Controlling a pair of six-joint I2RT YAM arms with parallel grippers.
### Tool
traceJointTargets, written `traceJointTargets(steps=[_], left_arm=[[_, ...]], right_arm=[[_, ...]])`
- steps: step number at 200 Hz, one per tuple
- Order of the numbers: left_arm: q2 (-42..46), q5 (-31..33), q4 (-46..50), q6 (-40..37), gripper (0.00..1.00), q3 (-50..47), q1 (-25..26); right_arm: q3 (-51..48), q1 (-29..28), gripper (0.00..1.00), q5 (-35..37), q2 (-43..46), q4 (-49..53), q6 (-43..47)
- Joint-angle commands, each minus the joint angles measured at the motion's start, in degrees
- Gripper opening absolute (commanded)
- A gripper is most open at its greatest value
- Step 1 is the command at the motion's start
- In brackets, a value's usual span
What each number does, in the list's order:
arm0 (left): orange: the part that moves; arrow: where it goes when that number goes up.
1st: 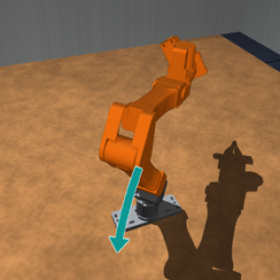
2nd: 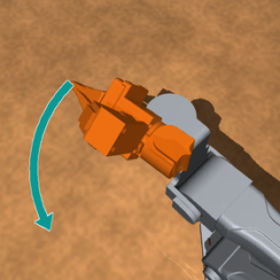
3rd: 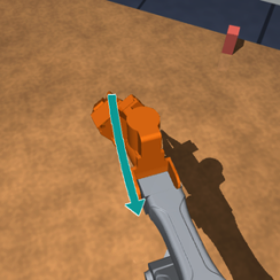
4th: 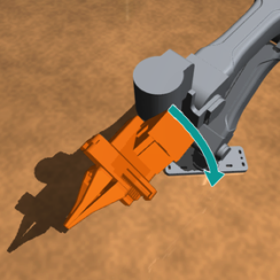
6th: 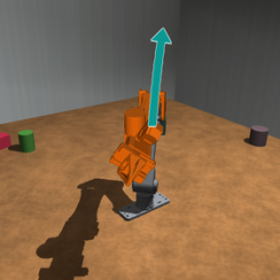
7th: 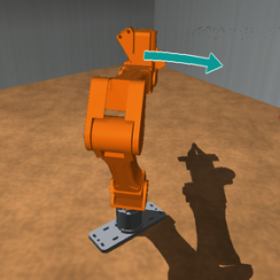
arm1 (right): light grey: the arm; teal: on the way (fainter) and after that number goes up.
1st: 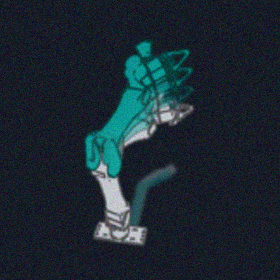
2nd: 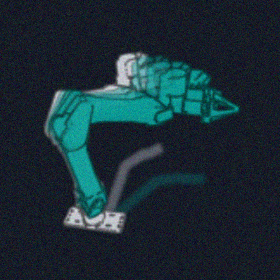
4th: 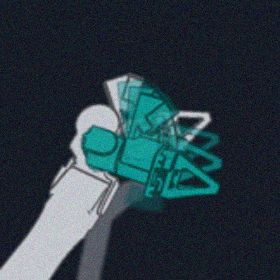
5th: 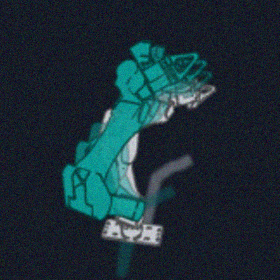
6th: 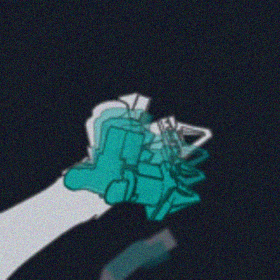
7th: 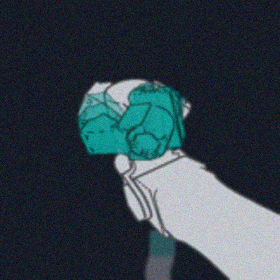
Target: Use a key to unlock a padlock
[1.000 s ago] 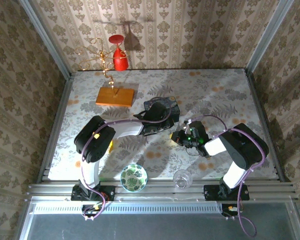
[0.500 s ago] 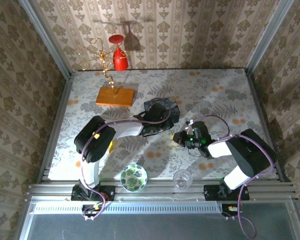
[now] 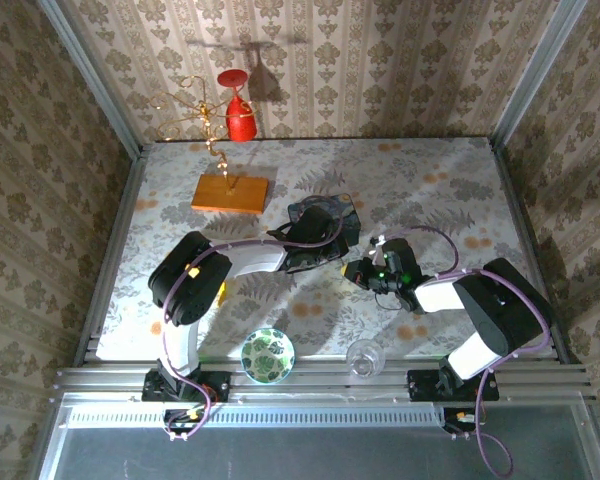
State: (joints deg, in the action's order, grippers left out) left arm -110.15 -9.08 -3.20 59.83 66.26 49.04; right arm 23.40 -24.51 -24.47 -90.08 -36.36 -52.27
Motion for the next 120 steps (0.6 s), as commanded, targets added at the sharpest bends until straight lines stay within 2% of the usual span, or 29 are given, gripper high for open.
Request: traceJointTargets(steps=[1,120], left_arm=[[1.16,-1.2,-1.58,0.13,0.18,-0.41,0.44],[1.48,-0.67,-2.33,0.61,0.18,-0.82,0.19]], right_arm=[[1.87,0.34,0.0,-0.15,-0.68,0.83,1.09],[0.85,0.78,0.0,-0.65,-3.08,-1.37,-0.35]])
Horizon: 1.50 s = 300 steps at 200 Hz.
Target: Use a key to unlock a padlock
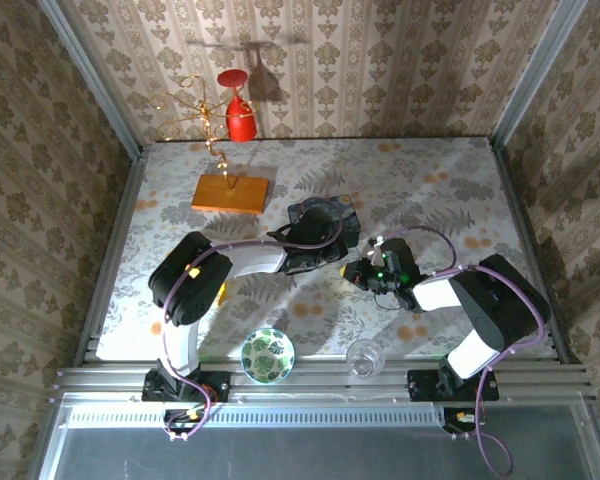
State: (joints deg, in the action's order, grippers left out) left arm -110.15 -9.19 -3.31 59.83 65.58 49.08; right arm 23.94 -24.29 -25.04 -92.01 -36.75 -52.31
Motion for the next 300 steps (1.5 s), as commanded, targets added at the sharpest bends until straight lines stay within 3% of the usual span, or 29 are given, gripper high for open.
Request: traceJointTargets(steps=[1,239,300], left_arm=[[1.5,-0.57,-2.27,0.62,0.18,-0.12,0.19],[1.73,-0.61,-2.84,0.93,0.18,-0.55,-0.23],[2.3,-0.81,-3.12,0.55,0.18,-0.94,-0.37]], right_arm=[[0.22,0.52,0.0,-0.09,-1.16,-1.01,-0.32],[-1.83,0.64,0.0,1.08,-0.5,-2.27,-2.73],[-3.28,2.04,0.0,-0.73,-1.83,-6.52,-5.82]])
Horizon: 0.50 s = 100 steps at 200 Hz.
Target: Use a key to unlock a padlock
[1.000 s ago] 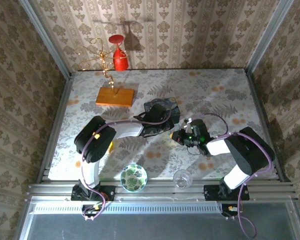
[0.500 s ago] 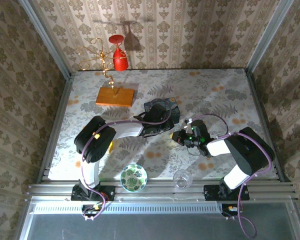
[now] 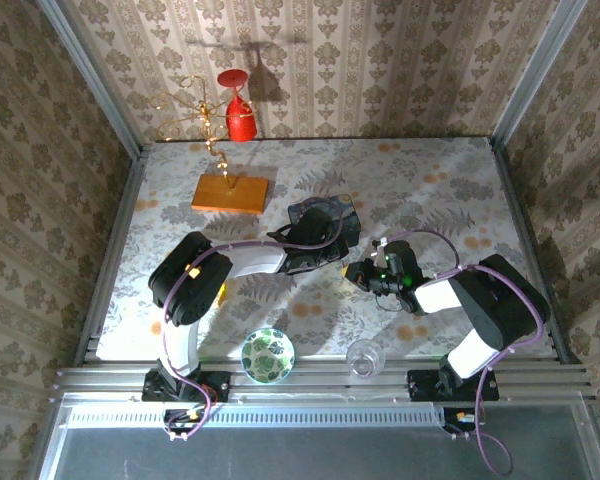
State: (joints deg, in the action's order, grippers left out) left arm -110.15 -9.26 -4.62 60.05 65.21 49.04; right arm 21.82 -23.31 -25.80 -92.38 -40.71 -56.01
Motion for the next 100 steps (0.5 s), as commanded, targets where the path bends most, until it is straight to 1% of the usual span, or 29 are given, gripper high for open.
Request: traceJointTargets(steps=[1,42,100], left_arm=[[2.3,-0.8,-1.8,0.33,0.18,-0.63,-0.34],[2.57,-0.77,-1.79,0.15,0.18,-0.57,-0.26],[1.6,-1.29,-2.42,0.72,0.18,-0.33,-0.44]], right_arm=[[-1.16,1.07,0.0,-0.05,-1.47,-2.68,-2.15],[-0.99,0.89,0.0,-1.93,-2.1,-4.64,-1.65],[-1.96,0.3,0.0,-2.23,0.3,-3.99,2.32]])
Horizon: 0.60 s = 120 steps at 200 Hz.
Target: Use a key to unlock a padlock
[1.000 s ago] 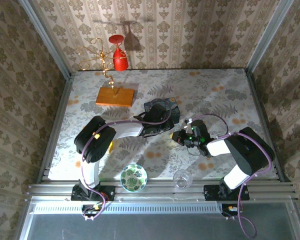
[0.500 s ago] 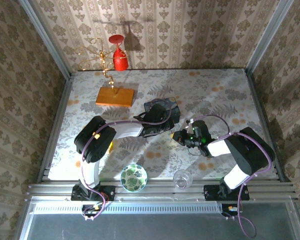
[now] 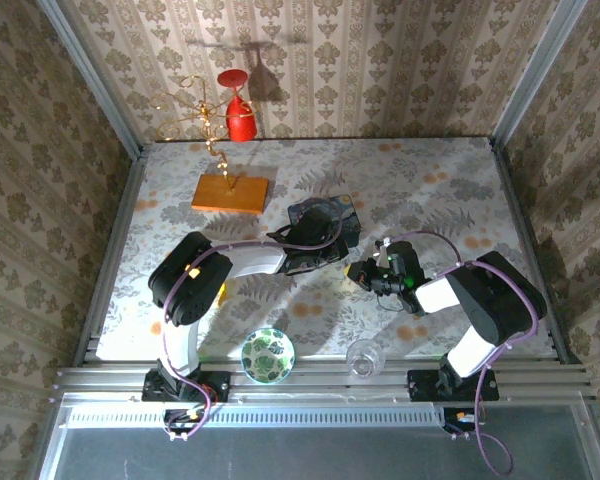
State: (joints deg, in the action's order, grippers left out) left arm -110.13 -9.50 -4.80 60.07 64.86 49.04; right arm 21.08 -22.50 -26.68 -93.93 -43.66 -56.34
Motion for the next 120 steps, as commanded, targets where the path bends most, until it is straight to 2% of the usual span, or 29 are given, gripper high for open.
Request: traceJointTargets(steps=[1,120], left_arm=[[1.58,-1.05,-2.28,0.68,0.18,0.06,-0.48],[1.59,-1.04,-2.56,0.58,0.18,0.28,-0.91]], right_arm=[[-1.21,-0.56,0.0,-1.4,1.88,-1.01,2.73],[0.0,-1.05,0.0,-3.12,1.04,-0.62,3.76]])
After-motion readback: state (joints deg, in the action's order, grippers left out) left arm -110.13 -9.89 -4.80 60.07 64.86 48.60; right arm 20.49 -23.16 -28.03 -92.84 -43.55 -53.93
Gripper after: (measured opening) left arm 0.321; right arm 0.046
